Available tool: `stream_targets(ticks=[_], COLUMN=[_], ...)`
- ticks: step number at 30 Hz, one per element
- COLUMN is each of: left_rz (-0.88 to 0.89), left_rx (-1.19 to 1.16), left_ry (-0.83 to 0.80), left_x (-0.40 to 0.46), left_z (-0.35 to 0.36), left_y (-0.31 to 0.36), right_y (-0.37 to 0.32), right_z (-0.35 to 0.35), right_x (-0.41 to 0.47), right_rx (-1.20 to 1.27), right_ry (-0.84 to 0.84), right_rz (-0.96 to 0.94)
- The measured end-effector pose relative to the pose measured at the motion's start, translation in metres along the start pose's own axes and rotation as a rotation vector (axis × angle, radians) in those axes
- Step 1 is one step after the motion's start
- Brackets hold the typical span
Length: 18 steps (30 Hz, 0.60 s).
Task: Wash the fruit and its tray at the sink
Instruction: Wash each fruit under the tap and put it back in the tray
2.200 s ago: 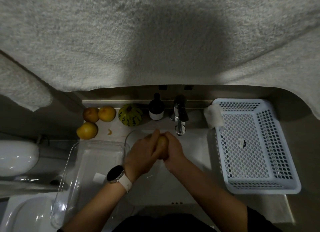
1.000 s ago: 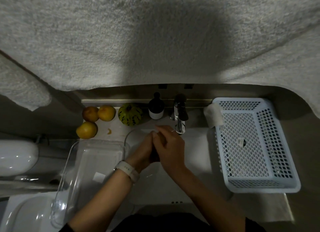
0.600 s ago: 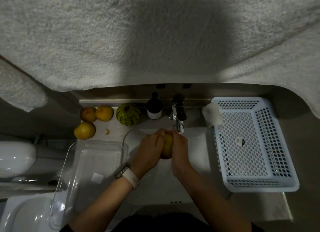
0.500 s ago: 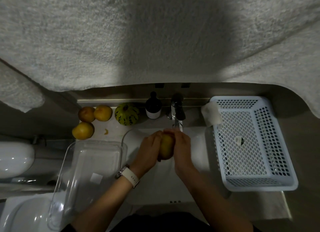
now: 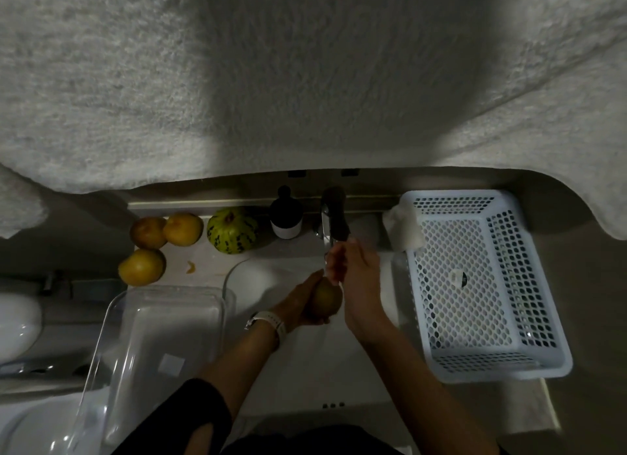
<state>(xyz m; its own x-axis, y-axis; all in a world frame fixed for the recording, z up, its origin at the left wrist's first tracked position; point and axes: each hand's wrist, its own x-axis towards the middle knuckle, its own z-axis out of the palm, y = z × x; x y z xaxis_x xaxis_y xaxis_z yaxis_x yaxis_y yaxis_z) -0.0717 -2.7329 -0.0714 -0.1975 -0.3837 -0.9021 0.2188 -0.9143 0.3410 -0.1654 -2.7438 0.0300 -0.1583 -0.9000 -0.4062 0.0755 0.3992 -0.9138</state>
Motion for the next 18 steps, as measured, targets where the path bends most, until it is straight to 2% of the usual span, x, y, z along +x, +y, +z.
stream_targets(ticks=[6,8,12,15,18], left_rz=[-0.042,-0.071,-0.105,-0.021,-0.045], left_rx=[-0.132,-0.146,-0.156,-0.135,-0.237], left_ry=[-0.122,-0.135,-0.168,-0.232,-0.216], left_x=[0.010,0.015,0.023,0.027,0.027], left_z=[0.016,0.021,0.026,0.026,0.022], left_y=[0.010,0.012,0.009,0.002,0.002], right_y=[-0.010,0.004,0.052,0.088,0.109], right_z=[-0.006,-0.016,-0.033,-0.028,-0.012], right_x=[0.023,0.030,0.045,0.049,0.049], right_rx=[0.024,0.002,-0.153,-0.357,-0.334], right_ry=[-0.044,0.022,0.242,0.148,0.078], right_rz=[-0.079,-0.090,0.018,0.124,0.245])
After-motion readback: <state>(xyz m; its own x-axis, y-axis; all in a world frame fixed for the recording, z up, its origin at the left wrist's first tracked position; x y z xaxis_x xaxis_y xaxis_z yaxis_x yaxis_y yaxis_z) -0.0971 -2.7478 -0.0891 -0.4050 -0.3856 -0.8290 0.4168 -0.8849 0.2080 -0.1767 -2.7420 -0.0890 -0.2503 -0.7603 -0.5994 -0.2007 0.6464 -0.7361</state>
